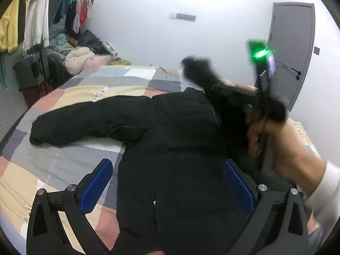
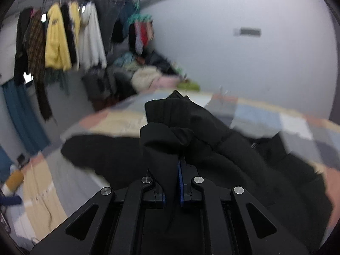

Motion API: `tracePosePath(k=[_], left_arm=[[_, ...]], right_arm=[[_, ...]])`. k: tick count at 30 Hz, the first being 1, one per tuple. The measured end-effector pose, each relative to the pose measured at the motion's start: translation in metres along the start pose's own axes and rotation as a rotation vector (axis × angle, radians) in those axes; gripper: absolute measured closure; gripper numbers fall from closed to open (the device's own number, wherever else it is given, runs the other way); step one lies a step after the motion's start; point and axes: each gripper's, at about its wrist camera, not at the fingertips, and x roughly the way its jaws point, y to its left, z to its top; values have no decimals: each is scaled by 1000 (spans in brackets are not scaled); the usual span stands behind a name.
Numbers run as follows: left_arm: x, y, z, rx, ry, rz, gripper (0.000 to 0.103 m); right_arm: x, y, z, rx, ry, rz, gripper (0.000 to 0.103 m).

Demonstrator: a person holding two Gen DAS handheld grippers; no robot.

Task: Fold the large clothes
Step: 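Carry the held sleeve across the jacket body toward the left tool, then release the sleeve onto the jacket and withdraw the right tool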

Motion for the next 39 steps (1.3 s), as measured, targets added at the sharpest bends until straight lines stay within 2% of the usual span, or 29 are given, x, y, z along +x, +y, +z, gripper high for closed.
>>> tracePosePath(k=[5, 7, 10, 12, 14, 15, 16, 23, 28, 31, 39], left_arm=[[18, 4, -2, -13, 34, -10, 0], [21, 4, -5, -12, 43, -10, 0], [18, 5, -4, -18, 39, -11, 0], [13, 4, -3, -21, 30, -11, 0], [12, 1, -1, -22, 25, -16, 0], [11, 0, -1, -22, 24, -18, 0], [9, -2, -1, -23, 24, -21, 0], [-12, -22, 0, -10, -5, -46, 0], [-25, -34, 0, -6, -24, -54, 0], [-30, -43, 0, 6, -33, -56, 0], [-31, -64, -7, 20, -40, -75, 0]], right_arm=[[47, 6, -48, 14, 149, 7, 94], [56, 7, -63, 18, 187, 2, 94], [55, 5, -67, 34, 194, 5, 94], [48, 4, -62, 48, 184, 3, 85], [49, 8, -60, 58, 183, 24, 58], [43, 10, -57, 58, 185, 36, 53], [42, 13, -56, 52, 182, 37, 50], [-8, 12, -43, 34, 150, 43, 50], [-56, -14, -47, 43, 97, -32, 49], [-84, -40, -54, 62, 73, -120, 49], [-134, -128, -104, 192, 67, -330, 49]])
